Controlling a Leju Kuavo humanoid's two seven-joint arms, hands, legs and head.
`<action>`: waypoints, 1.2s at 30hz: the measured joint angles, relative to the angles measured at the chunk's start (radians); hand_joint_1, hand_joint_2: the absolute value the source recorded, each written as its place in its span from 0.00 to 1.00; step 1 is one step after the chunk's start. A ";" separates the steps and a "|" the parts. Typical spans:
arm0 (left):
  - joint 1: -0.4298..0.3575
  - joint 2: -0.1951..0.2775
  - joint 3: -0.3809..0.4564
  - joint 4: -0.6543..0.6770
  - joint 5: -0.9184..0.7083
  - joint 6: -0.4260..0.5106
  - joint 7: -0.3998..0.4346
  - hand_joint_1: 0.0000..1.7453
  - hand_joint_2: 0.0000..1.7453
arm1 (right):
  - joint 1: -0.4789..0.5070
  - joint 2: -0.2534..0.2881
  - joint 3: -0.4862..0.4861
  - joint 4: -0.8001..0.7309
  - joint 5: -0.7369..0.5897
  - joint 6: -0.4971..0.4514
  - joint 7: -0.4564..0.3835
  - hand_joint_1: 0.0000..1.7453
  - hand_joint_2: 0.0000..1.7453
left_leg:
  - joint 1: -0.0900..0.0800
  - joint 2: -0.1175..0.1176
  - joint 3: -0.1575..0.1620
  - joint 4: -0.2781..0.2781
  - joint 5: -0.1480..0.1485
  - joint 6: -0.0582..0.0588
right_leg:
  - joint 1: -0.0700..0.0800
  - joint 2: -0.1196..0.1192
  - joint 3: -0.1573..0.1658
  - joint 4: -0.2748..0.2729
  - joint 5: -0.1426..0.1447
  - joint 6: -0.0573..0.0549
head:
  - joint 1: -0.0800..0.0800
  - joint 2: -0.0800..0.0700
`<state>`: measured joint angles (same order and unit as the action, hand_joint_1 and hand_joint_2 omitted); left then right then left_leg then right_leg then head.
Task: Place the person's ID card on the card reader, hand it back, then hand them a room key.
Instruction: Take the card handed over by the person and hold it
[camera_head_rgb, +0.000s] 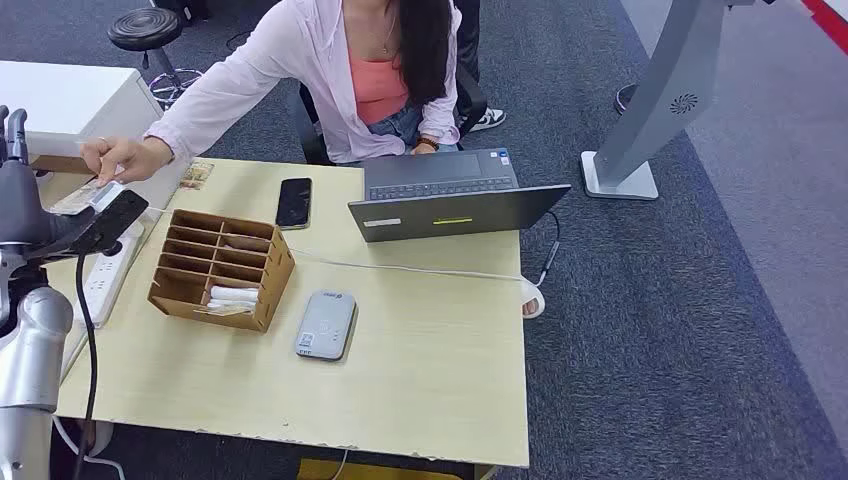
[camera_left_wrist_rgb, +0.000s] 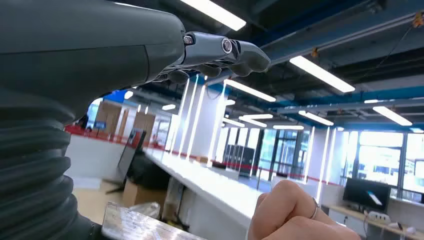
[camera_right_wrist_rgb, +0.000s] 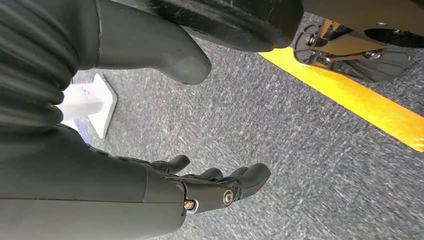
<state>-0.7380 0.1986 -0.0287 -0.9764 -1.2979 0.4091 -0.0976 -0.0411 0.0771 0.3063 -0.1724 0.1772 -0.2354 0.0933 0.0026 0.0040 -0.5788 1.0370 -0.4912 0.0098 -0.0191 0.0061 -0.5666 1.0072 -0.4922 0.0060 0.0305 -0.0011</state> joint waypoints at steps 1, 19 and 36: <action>-0.005 0.002 -0.005 0.004 -0.011 0.007 0.004 0.00 1.00 | 0.000 0.000 0.001 0.000 0.002 0.000 -0.001 0.00 1.00 | 0.000 0.000 0.000 0.000 0.000 0.000 | 0.000 0.000 0.000 0.000 0.000 0.000 | 0.000 0.000; -0.067 0.030 -0.078 0.065 -0.068 0.046 0.006 1.00 1.00 | -0.007 0.000 0.009 0.005 0.012 0.002 0.005 0.00 1.00 | 0.000 0.000 0.000 0.000 0.000 0.000 | 0.000 0.000 0.000 0.000 0.000 0.000 | 0.000 0.000; 0.055 -0.023 -0.146 -0.052 -0.018 0.051 -0.042 1.00 1.00 | -0.009 0.000 0.008 0.005 -0.005 -0.003 0.015 0.00 1.00 | 0.000 -0.001 0.000 0.000 0.000 0.000 | 0.000 -0.001 0.000 0.000 0.000 0.000 | 0.000 0.000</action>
<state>-0.6826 0.1759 -0.1744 -1.0286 -1.3158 0.4599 -0.1401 -0.0503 0.0771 0.3144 -0.1675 0.1724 -0.2382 0.1087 0.0022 0.0034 -0.5791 1.0371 -0.4912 0.0099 -0.0193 0.0052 -0.5667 1.0070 -0.4922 0.0061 0.0303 -0.0011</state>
